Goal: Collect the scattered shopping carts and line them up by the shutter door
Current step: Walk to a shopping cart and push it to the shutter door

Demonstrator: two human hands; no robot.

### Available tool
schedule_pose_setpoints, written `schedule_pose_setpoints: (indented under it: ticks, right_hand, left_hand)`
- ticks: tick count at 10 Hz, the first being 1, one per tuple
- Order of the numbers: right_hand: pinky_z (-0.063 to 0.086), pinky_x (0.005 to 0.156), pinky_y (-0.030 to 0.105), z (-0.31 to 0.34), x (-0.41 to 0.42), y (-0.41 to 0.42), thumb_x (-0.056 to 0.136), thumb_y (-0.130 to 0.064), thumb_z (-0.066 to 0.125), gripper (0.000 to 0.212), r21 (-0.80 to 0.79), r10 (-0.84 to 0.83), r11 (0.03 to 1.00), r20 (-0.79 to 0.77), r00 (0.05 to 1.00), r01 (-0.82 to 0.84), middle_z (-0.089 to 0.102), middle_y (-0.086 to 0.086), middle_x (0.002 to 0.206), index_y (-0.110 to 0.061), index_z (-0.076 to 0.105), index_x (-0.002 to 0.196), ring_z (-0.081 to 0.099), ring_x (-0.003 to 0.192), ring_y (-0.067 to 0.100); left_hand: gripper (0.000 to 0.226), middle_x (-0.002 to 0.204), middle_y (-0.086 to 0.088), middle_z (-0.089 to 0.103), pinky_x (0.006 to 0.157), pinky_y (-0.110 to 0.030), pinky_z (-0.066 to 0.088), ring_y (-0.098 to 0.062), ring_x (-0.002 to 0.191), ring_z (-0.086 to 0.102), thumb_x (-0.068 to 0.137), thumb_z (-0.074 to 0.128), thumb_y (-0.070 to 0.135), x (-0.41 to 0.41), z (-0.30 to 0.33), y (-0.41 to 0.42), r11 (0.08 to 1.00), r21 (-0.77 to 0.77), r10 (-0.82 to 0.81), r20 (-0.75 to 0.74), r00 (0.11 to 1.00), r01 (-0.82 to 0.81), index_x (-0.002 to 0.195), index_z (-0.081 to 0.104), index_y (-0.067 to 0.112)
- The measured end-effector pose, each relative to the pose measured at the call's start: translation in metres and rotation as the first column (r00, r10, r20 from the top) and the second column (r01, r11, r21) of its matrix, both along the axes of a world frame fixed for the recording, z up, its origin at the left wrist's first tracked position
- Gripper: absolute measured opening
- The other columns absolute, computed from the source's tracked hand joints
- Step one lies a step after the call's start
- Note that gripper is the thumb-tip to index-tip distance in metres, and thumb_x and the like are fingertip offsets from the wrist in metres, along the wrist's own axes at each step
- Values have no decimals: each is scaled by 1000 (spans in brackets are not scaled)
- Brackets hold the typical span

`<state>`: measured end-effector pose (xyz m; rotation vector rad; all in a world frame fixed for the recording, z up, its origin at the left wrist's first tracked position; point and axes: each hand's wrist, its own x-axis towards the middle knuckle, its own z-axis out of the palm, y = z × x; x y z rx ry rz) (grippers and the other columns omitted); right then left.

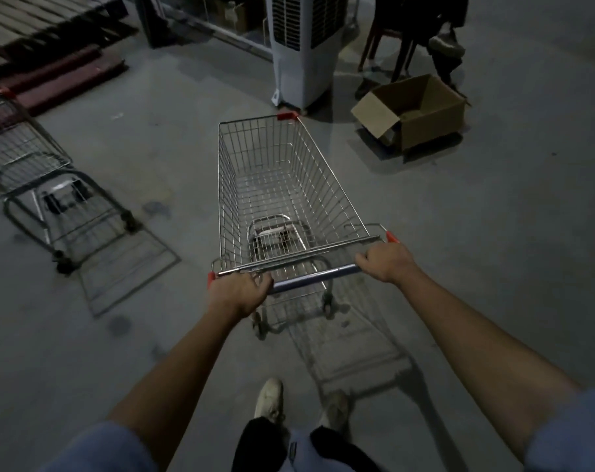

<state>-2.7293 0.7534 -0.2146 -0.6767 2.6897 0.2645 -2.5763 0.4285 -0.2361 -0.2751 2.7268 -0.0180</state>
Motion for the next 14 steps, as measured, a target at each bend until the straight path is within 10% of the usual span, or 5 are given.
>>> schedule_pose_setpoints:
  ticks: [2, 4, 8, 12, 14]
  right_hand:
    - [18, 123, 47, 3, 58, 1, 104, -53, 23, 58, 16, -58, 998, 22, 998, 58, 73, 6, 123, -22, 72, 110, 64, 121, 21]
    - [23, 117, 52, 4, 182, -11, 93, -62, 5, 83, 31, -288, 958, 87, 954, 286, 70, 11, 132, -22, 71, 122, 62, 124, 26]
    - [21, 122, 55, 21, 530, -25, 102, -53, 18, 62, -25, -783, 615, 102, 614, 788, 66, 5, 141, -30, 69, 129, 59, 131, 26]
    - [29, 114, 51, 14, 878, -75, 92, -57, -1, 80, -67, -994, 80, 66, 84, 995, 74, 2, 97, -22, 71, 98, 65, 94, 24]
    - [36, 106, 37, 8, 1101, -171, 103, -61, 30, 62, -262, -936, -351, 60, -348, 899, 70, 16, 119, -15, 69, 116, 61, 117, 32]
  left_hand:
    - [86, 93, -2, 71, 111, -62, 27, -24, 94, 68, 91, -1, 75, 27, 4, -12, 999, -12, -48, -60, 997, 48, 94, 67, 22]
    - [98, 97, -2, 73, 117, -58, 22, -19, 95, 66, 88, -12, 74, 47, -7, -45, 960, -56, -278, -74, 958, 275, 101, 70, 22]
    - [84, 102, -10, 75, 122, -57, 16, -27, 105, 69, 98, 4, 65, 221, 7, 1, 700, -7, -712, -70, 698, 714, 99, 76, 20]
    - [84, 91, -1, 75, 119, -51, 24, -18, 100, 69, 94, 1, 65, 416, 14, 86, 199, -19, -971, -138, 195, 980, 92, 75, 26]
    - [69, 111, -1, 76, 120, -49, 24, -23, 117, 65, 99, 11, 60, 605, 16, 92, -95, -77, -987, -119, -103, 993, 103, 73, 31]
